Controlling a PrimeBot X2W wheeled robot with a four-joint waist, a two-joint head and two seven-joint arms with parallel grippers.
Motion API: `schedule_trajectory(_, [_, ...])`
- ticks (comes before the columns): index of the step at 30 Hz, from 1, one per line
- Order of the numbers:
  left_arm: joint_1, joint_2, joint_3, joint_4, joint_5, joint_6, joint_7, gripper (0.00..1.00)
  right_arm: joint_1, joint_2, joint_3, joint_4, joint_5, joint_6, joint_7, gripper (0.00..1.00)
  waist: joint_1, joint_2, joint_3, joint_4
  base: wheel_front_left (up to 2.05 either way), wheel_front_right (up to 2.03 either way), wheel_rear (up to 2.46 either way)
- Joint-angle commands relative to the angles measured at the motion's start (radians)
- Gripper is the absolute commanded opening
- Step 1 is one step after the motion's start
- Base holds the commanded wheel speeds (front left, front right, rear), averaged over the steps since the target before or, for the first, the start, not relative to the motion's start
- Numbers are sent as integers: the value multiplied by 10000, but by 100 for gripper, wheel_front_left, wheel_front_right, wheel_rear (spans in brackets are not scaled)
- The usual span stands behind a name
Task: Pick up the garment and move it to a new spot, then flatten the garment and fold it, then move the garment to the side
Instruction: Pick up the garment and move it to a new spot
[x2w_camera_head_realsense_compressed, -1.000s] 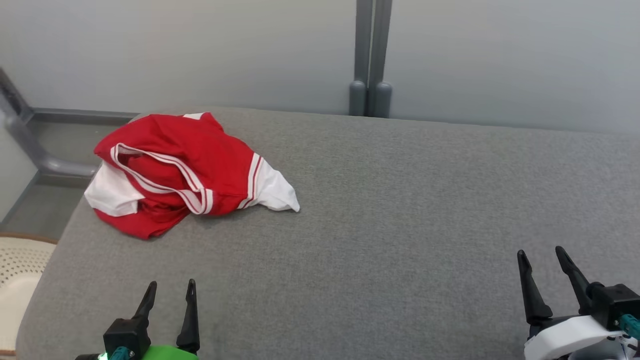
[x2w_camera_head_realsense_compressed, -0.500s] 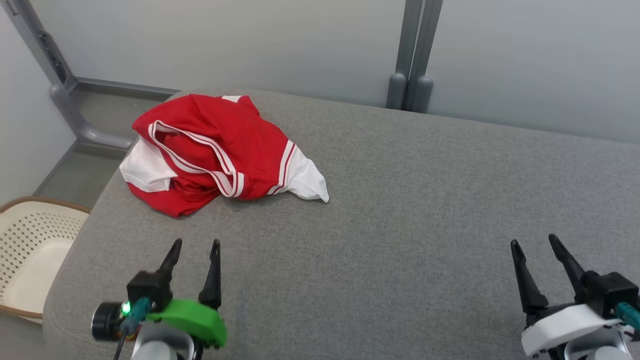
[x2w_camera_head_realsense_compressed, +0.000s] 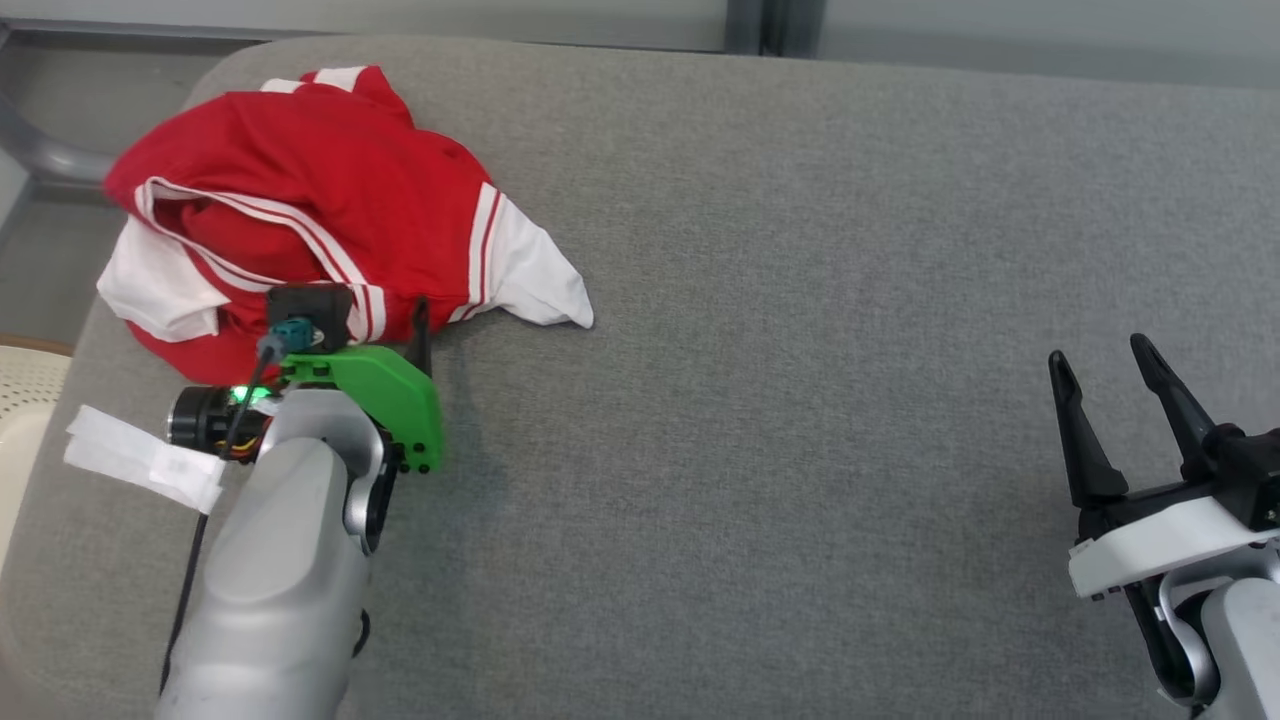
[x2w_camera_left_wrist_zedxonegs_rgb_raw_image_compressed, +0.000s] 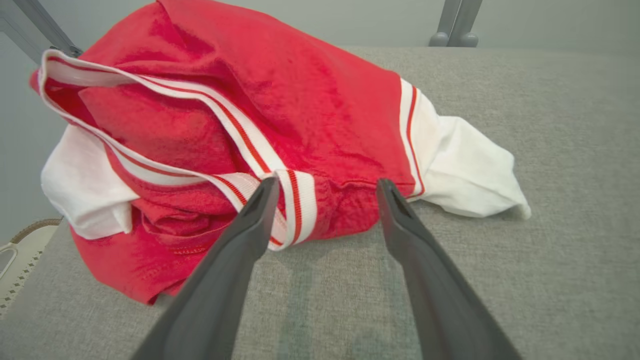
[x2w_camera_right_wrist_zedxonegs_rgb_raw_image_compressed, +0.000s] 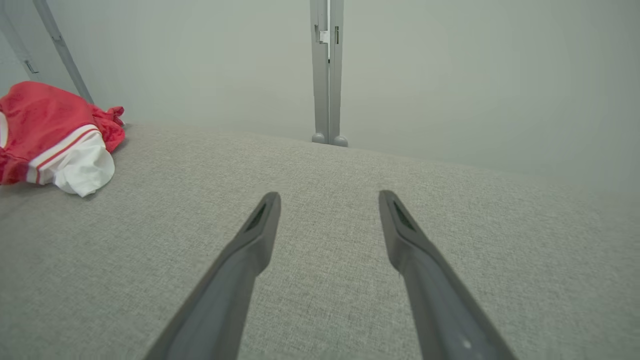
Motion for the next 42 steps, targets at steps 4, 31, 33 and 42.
schedule_trajectory(4, [-549, 308, 221, 929, -30, 433, 16, 100, -203, 90, -31, -3, 85, 1, -35, 100, 0, 0, 921, -1182, 0, 0, 0])
schedule_trajectory(31, [-398, 1811, -375, -6644, -792, -912, 2404, 0, 1467, 1349, -436, 463, -153, 1, -35, 100, 0, 0, -2096, -1382, 0, 0, 0])
schedule_trajectory(33, [-284, 2061, -185, -8076, -1036, -886, 3248, 0, 1570, 1401, -479, 459, -177, 1, -35, 100, 0, 0, -2179, -1493, 0, 0, 0])
schedule_trajectory(42, [-337, 2495, 346, -12283, -2819, -722, 6136, 0, 1778, 1523, -666, 505, -178, 1, -35, 100, 0, 0, -2252, -2094, 0, 0, 0])
